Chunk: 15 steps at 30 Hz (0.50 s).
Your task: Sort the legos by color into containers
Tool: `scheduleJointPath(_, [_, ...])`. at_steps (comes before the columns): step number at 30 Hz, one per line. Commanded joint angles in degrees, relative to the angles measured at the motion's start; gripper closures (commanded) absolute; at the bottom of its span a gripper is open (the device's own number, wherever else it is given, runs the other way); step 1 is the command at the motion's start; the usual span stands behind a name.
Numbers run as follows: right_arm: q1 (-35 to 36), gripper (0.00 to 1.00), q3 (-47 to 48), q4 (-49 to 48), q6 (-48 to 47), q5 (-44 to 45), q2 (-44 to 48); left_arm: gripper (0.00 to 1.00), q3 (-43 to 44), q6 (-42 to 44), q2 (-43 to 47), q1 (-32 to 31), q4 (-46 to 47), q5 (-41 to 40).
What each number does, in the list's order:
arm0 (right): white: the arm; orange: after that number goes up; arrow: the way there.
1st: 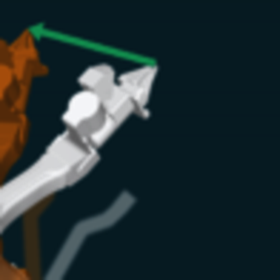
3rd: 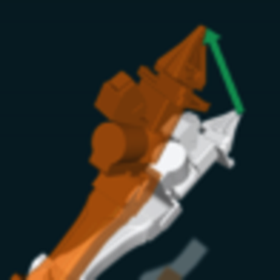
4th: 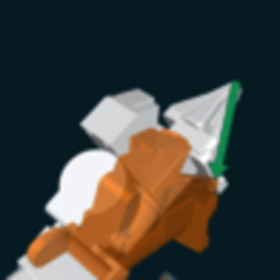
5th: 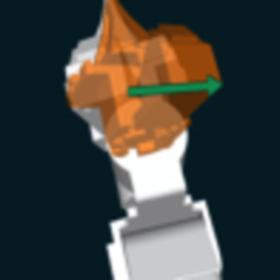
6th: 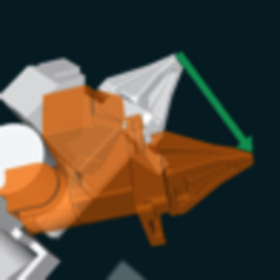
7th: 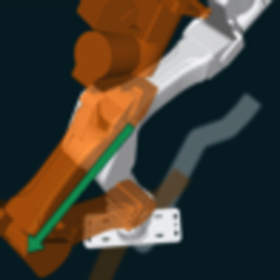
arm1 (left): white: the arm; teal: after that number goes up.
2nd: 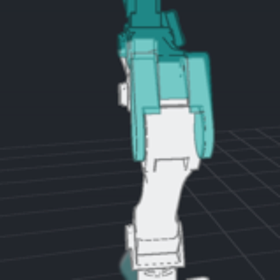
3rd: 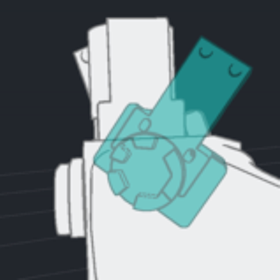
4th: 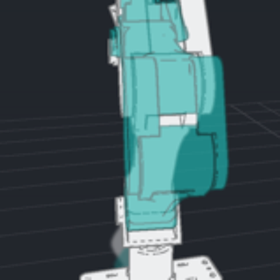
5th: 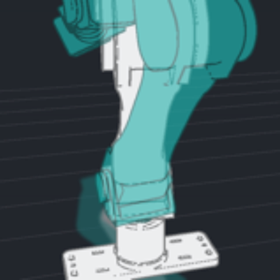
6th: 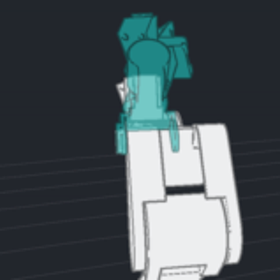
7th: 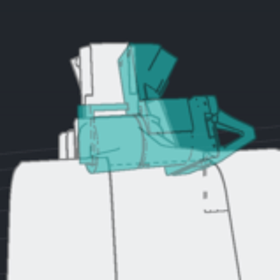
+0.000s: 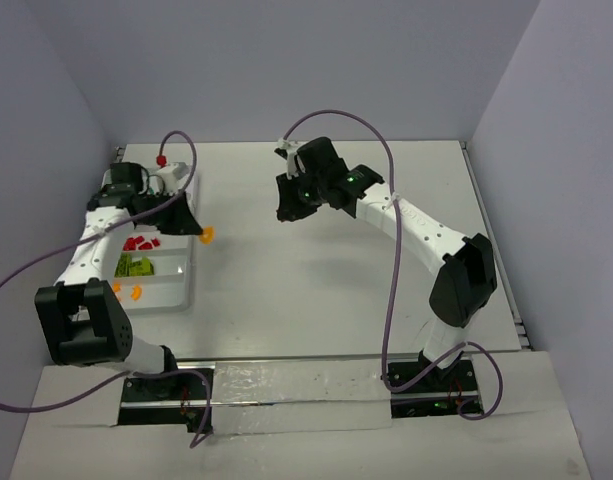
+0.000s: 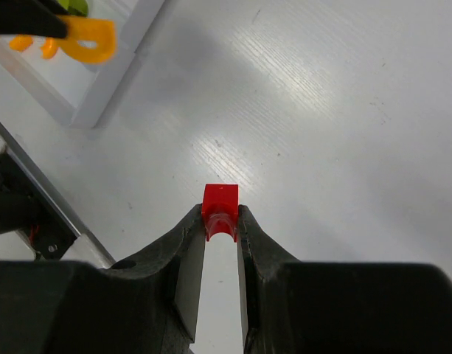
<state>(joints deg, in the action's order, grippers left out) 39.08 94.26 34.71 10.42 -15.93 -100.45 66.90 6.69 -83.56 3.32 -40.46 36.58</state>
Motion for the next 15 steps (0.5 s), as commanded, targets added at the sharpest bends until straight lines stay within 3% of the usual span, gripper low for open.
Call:
scheduleJointPath(1, [-0.67,1.00,-0.64,-1.29,-3.91,-1.30,3.77,1.00,6.76,31.67,-1.18,13.09,-31.14,6.38])
scheduleJointPath(3, [-0.91,1.00,0.16,-0.74,-4.50,-2.05,3.29,1.00,6.70,39.77,-2.17,20.87,-37.50,4.45])
scheduleJointPath(7, [-1.29,1.00,0.66,-0.08,-4.97,-3.31,2.37,1.00,1.57,48.03,-0.73,28.13,-38.12,-0.09])
scheduleJointPath(15, [-2.35,1.00,-1.02,-0.43,-5.06,-5.60,2.02,0.98,-3.01,47.18,-2.40,32.62,-34.22,-2.21])
